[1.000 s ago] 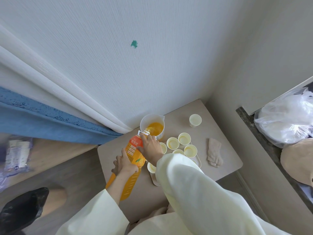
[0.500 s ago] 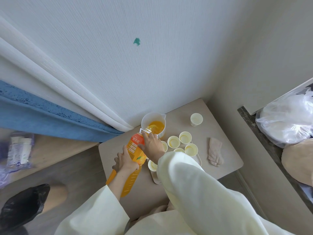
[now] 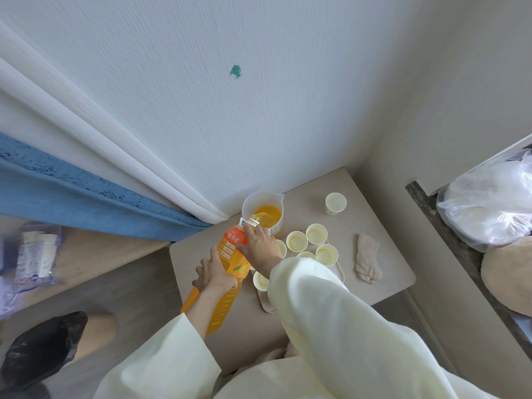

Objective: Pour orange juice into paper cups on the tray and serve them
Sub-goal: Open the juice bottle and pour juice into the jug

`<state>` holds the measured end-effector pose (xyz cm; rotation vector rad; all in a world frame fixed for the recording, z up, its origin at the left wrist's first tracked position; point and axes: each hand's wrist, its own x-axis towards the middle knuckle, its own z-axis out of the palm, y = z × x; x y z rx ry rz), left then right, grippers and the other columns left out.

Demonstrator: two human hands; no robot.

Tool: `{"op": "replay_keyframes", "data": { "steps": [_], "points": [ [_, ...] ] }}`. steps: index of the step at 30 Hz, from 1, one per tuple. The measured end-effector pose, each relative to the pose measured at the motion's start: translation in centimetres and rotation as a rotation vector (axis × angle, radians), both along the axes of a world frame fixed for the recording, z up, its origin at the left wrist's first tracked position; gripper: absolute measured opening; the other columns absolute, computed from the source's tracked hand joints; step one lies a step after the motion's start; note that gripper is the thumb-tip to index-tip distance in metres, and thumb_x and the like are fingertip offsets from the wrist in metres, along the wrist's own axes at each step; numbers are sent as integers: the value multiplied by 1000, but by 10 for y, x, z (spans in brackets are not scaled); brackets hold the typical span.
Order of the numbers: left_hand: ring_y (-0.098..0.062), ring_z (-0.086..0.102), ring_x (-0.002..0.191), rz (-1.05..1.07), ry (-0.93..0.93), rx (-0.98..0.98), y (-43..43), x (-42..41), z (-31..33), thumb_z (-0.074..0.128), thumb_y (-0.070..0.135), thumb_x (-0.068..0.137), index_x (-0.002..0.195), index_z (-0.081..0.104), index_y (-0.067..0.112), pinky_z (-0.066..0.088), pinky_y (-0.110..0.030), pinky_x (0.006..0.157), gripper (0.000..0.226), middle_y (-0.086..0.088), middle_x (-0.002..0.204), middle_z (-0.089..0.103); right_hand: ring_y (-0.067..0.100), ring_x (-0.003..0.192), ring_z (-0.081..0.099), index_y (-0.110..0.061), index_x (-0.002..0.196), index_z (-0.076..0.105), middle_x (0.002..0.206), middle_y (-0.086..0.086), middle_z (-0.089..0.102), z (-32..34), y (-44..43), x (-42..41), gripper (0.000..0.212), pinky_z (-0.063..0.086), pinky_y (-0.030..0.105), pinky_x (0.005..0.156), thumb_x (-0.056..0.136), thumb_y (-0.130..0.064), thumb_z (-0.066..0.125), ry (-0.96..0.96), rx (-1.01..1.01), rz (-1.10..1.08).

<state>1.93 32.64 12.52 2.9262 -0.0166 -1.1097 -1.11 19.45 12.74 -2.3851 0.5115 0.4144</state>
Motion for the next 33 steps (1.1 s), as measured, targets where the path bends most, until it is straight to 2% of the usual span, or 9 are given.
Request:
{"op": "replay_keyframes", "data": {
  "steps": [16,33],
  "points": [
    [-35,35,131,-8,2,11,-2,3,4,81,28,67,148,5,27,37,-57,103,112,-13,139,35,34,123,44,-19,149,25,132,15,49,2,-1,1,62,42,44,97,97,-46,47,0,-4,4],
    [-36,36,130,-2,-5,-23,1,3,2,81,27,68,149,3,25,37,-57,104,113,-15,140,35,38,130,39,-17,151,19,139,18,45,10,2,4,67,38,47,104,97,-40,51,-4,-24,24]
  ]
}}
